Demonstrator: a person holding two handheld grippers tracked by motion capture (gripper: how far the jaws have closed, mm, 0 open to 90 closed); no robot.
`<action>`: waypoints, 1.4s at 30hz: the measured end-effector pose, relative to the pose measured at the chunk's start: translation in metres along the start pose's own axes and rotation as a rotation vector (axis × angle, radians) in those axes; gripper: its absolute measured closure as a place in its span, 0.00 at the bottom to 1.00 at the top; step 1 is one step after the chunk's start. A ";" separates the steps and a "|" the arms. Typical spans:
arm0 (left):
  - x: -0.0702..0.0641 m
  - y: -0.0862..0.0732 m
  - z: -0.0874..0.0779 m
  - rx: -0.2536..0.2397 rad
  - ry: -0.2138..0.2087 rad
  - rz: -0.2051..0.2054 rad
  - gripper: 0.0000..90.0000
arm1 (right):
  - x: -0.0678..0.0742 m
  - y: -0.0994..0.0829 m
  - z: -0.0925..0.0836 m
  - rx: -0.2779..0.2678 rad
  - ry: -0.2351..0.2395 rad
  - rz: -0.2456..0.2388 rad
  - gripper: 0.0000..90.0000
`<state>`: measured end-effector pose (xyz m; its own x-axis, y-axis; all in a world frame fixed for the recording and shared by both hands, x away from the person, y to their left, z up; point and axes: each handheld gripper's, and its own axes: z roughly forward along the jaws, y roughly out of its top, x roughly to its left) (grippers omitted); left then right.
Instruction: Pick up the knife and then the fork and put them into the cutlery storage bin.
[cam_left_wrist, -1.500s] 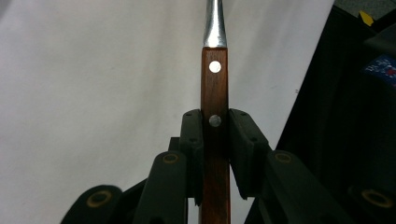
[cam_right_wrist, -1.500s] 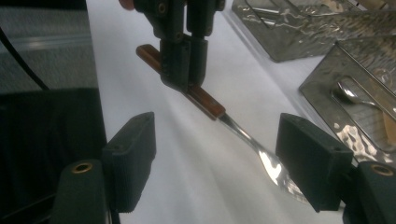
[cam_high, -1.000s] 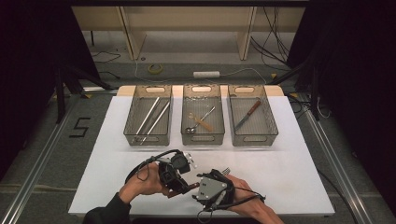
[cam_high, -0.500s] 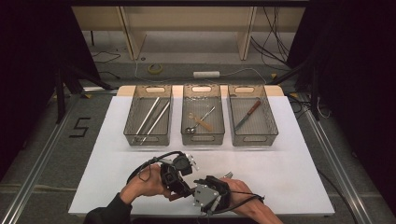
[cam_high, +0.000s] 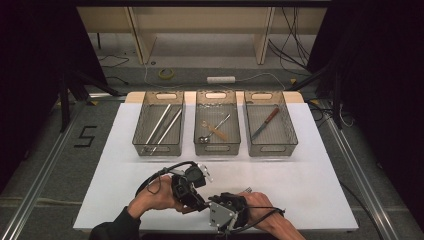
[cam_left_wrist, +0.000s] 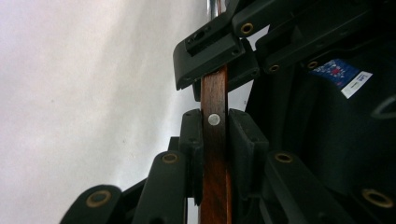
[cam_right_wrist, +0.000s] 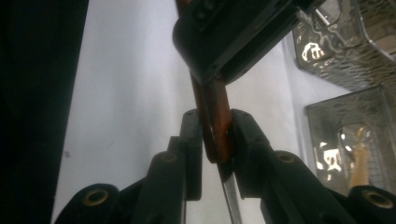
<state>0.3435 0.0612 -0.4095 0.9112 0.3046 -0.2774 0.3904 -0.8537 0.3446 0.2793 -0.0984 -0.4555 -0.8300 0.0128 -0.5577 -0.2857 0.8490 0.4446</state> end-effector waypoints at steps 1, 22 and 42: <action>0.000 0.000 -0.001 -0.008 -0.004 0.002 0.84 | 0.000 0.000 -0.001 0.005 -0.002 -0.019 0.86; 0.013 -0.019 -0.033 -0.250 0.132 -0.080 0.33 | -0.006 -0.012 -0.005 0.061 0.003 -0.027 0.89; 0.026 -0.084 -0.040 -0.593 0.304 -0.191 0.19 | -0.041 -0.052 -0.024 0.057 -0.077 0.264 0.89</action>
<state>0.3399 0.1575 -0.4098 0.7820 0.6055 -0.1481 0.4749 -0.4248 0.7707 0.3174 -0.1560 -0.4391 -0.8325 0.2755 -0.4807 -0.0356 0.8393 0.5426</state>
